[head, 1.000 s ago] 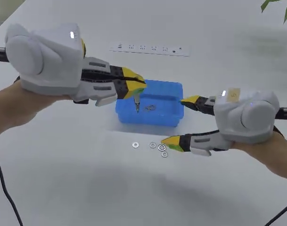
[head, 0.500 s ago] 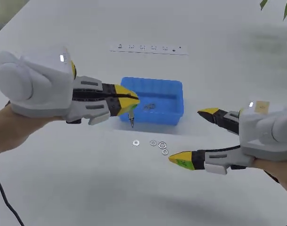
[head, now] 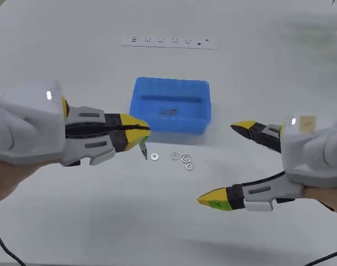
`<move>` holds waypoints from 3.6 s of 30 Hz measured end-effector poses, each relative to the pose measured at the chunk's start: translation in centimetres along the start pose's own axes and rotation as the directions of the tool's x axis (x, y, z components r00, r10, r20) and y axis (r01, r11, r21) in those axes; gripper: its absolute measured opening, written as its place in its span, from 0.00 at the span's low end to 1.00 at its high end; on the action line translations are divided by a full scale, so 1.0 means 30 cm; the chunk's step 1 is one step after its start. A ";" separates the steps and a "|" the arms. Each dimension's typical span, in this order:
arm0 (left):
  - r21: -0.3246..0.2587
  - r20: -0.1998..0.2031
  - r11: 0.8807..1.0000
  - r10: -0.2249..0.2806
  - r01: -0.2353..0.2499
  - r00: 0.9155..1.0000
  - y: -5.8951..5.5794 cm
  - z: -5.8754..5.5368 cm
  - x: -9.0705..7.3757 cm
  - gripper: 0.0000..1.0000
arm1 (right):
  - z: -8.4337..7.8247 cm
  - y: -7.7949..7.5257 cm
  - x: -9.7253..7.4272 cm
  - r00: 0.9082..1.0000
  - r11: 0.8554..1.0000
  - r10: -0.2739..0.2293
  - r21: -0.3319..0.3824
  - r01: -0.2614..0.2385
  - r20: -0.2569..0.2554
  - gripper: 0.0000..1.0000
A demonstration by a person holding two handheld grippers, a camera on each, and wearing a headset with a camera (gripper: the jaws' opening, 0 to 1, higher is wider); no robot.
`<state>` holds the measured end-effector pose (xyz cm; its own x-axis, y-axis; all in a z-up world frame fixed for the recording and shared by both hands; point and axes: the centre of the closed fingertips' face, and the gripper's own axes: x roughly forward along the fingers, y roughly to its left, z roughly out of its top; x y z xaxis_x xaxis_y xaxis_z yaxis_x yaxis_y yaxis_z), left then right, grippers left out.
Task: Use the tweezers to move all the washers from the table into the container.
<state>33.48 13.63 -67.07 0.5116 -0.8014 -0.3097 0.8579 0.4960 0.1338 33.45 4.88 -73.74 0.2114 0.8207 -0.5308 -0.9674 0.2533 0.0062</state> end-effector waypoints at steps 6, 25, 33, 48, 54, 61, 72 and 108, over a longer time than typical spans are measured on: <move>-0.017 0.012 1.000 0.003 -0.003 1.000 0.013 -0.013 0.022 0.05 | -0.001 0.022 0.009 1.000 1.000 0.020 0.010 -0.020 0.006 1.00; -0.024 -0.005 0.999 -0.041 0.041 0.999 0.031 -0.048 0.069 0.05 | -0.050 0.040 0.026 0.999 0.992 0.039 0.120 -0.042 0.027 0.98; -0.022 -0.011 0.998 -0.052 0.052 0.999 0.030 -0.057 0.093 0.05 | -0.054 0.057 0.033 0.998 0.989 0.052 0.140 -0.057 0.034 0.97; -0.011 -0.015 0.999 -0.050 0.049 0.999 0.039 -0.073 0.097 0.05 | -0.074 0.071 0.027 0.997 0.984 0.069 0.164 -0.071 0.022 0.96; -0.015 -0.015 0.998 -0.060 0.060 0.998 0.034 -0.076 0.106 0.05 | -0.073 0.073 0.031 0.997 0.982 0.072 0.172 -0.075 0.020 0.95; -0.016 -0.020 0.998 -0.059 0.059 0.998 0.036 -0.080 0.099 0.05 | -0.067 0.075 0.041 0.997 0.982 0.077 0.171 -0.080 0.022 0.95; -0.028 -0.058 0.998 -0.053 0.051 0.997 0.038 -0.089 0.083 0.05 | -0.057 0.081 0.049 0.996 0.982 0.081 0.172 -0.085 0.028 0.95; -0.022 -0.138 0.998 -0.058 0.055 0.989 0.023 -0.091 0.097 0.05 | 0.111 0.054 0.288 0.969 0.958 0.247 -0.147 -0.247 -0.017 0.54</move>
<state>35.44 12.55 -70.46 0.4500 -0.7747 -0.4442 0.8836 0.4583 0.0958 34.17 14.10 -75.50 -0.0368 0.8492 -0.5268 -0.9993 -0.0353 0.0128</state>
